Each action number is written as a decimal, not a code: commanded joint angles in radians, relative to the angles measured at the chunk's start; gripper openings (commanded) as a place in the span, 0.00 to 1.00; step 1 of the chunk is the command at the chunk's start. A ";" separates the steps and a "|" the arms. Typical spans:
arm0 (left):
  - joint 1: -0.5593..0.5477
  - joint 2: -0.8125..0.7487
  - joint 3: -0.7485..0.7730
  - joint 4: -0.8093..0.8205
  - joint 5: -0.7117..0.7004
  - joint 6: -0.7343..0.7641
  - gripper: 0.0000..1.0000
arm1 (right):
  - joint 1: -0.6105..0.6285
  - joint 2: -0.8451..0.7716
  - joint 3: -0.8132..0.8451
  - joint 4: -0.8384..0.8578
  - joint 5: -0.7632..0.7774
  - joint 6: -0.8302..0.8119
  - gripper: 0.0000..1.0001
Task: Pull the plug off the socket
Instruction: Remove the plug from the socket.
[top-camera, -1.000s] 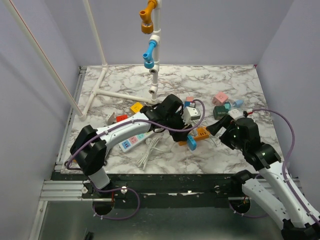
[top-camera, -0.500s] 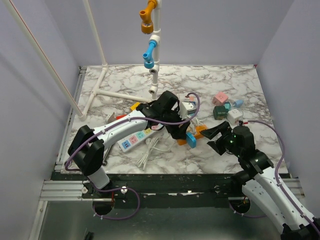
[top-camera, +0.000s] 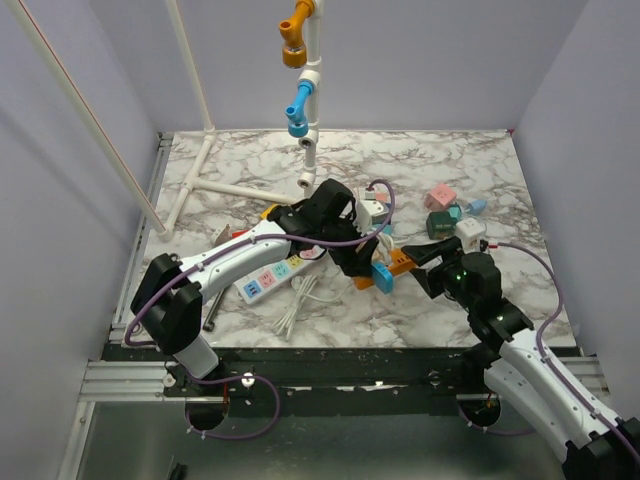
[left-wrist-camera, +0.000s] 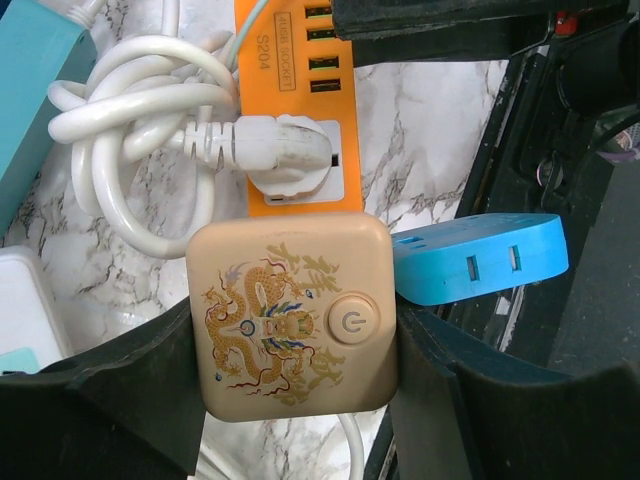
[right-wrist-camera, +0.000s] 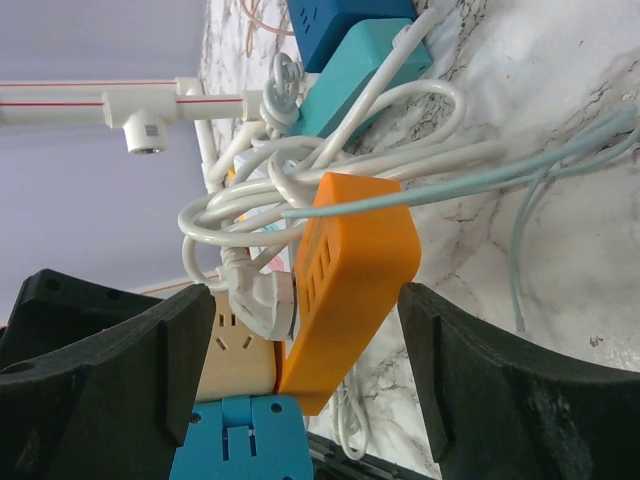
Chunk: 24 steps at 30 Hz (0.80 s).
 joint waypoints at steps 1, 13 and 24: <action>0.000 -0.042 0.060 0.059 0.022 -0.039 0.26 | -0.005 0.045 -0.028 0.112 0.060 0.026 0.80; -0.003 -0.027 0.088 0.054 -0.001 -0.052 0.24 | -0.005 -0.010 -0.016 -0.007 0.067 -0.024 0.80; -0.006 -0.031 0.102 0.055 -0.010 -0.079 0.24 | -0.005 0.102 -0.047 0.206 0.040 0.021 0.67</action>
